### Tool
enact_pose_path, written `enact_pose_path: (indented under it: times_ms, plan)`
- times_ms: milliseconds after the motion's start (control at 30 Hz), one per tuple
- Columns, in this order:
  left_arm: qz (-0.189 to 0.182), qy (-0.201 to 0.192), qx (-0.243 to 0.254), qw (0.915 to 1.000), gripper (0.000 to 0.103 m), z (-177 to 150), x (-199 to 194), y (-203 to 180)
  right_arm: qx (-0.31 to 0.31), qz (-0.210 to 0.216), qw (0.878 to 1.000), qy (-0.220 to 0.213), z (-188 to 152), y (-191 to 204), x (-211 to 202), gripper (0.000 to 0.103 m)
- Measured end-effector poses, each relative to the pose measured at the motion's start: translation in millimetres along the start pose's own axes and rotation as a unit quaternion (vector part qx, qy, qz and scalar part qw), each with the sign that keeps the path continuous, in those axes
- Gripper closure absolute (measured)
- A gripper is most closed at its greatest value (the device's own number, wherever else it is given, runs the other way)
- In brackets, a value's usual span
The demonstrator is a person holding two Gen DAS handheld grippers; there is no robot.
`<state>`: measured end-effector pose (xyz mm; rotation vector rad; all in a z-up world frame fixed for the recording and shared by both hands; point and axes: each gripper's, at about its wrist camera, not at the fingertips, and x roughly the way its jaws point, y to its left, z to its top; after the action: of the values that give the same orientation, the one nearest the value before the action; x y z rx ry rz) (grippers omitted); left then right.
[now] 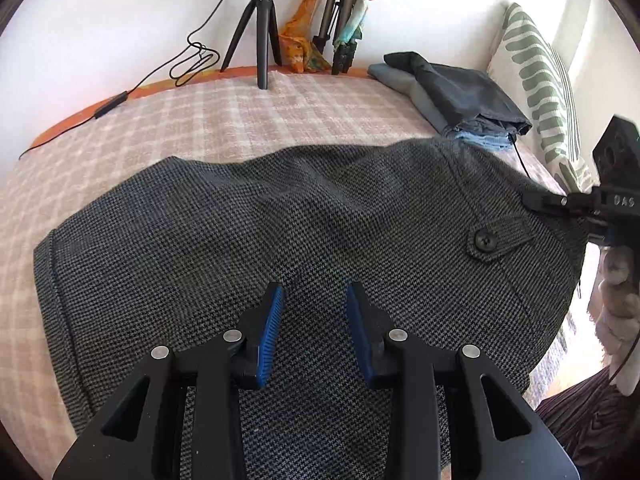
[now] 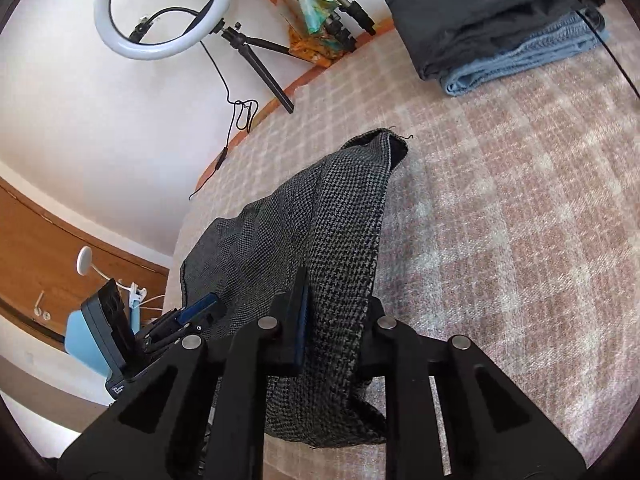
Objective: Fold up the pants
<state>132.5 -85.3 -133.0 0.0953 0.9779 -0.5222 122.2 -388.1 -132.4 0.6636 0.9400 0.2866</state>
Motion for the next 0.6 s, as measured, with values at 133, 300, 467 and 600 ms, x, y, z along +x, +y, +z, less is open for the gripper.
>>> enact_pose_path:
  times_ms: [133,300,467,600]
  plan:
    - [0.0,0.003,-0.013,0.9999,0.072,6,5,3,-0.043,-0.016,0.999,0.004,8,31,-9,0.086]
    - [0.061,-0.042,-0.031,0.9968,0.072,50,10,19,-0.074,-0.035,0.997,0.0,9,52,-15,0.086]
    - [0.079,-0.003,0.018,0.9967,0.071,51,51,8,-0.083,-0.038,0.996,-0.007,8,60,-20,0.086]
    - [0.09,-0.018,0.032,0.9953,0.071,47,49,4,-0.095,-0.044,0.994,-0.012,6,72,-22,0.086]
